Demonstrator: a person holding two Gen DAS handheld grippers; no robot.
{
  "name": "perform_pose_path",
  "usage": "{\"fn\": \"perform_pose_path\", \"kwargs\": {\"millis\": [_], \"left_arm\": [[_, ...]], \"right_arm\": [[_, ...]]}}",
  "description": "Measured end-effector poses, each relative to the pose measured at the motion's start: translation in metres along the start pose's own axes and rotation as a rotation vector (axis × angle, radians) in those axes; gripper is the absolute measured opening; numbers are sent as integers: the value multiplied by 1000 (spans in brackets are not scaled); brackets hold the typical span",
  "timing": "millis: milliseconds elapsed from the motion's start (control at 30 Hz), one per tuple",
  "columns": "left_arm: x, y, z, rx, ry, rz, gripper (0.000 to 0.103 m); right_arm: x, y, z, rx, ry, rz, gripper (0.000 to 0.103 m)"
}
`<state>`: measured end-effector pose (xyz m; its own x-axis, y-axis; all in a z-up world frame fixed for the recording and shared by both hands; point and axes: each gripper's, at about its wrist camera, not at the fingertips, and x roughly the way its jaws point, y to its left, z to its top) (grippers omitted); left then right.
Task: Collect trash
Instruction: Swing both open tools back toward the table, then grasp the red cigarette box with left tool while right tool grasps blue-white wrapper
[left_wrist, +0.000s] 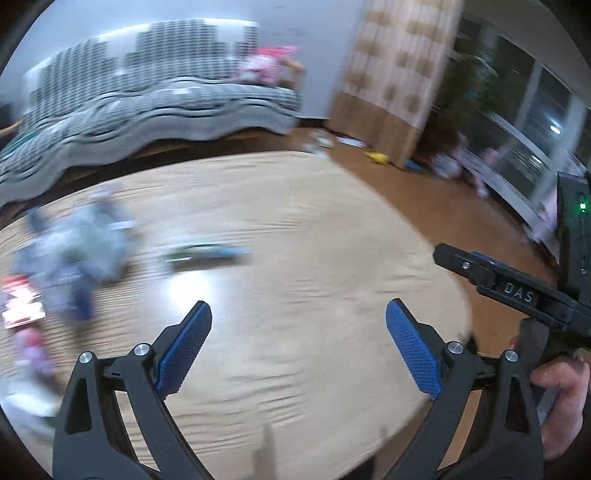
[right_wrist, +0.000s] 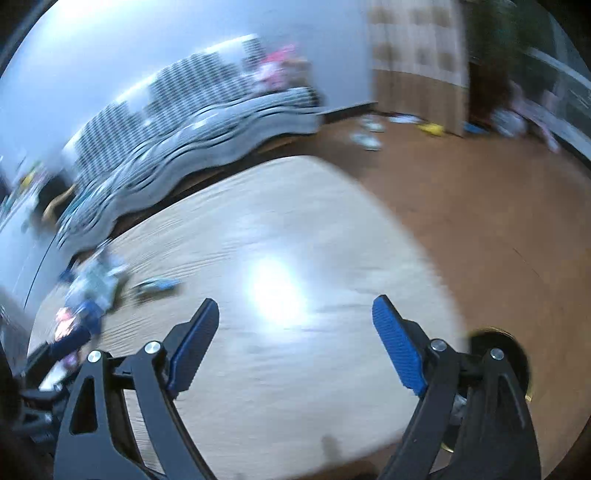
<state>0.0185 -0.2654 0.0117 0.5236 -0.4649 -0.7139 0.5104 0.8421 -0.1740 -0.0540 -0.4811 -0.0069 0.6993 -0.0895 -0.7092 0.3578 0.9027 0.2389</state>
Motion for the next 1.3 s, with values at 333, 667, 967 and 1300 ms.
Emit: {"fn": "perform_pose_path", "kwargs": {"millis": [333, 667, 967, 1300], "left_arm": [[-75, 218, -32, -236, -26, 283, 92], [-61, 301, -39, -355, 22, 259, 92], [-34, 312, -35, -377, 39, 256, 92], [6, 318, -16, -411, 86, 276, 77]], "right_arm": [[64, 221, -21, -275, 117, 220, 82], [123, 330, -53, -410, 231, 314, 82], [169, 348, -59, -408, 307, 285, 36], [145, 340, -55, -432, 270, 300, 24]]}}
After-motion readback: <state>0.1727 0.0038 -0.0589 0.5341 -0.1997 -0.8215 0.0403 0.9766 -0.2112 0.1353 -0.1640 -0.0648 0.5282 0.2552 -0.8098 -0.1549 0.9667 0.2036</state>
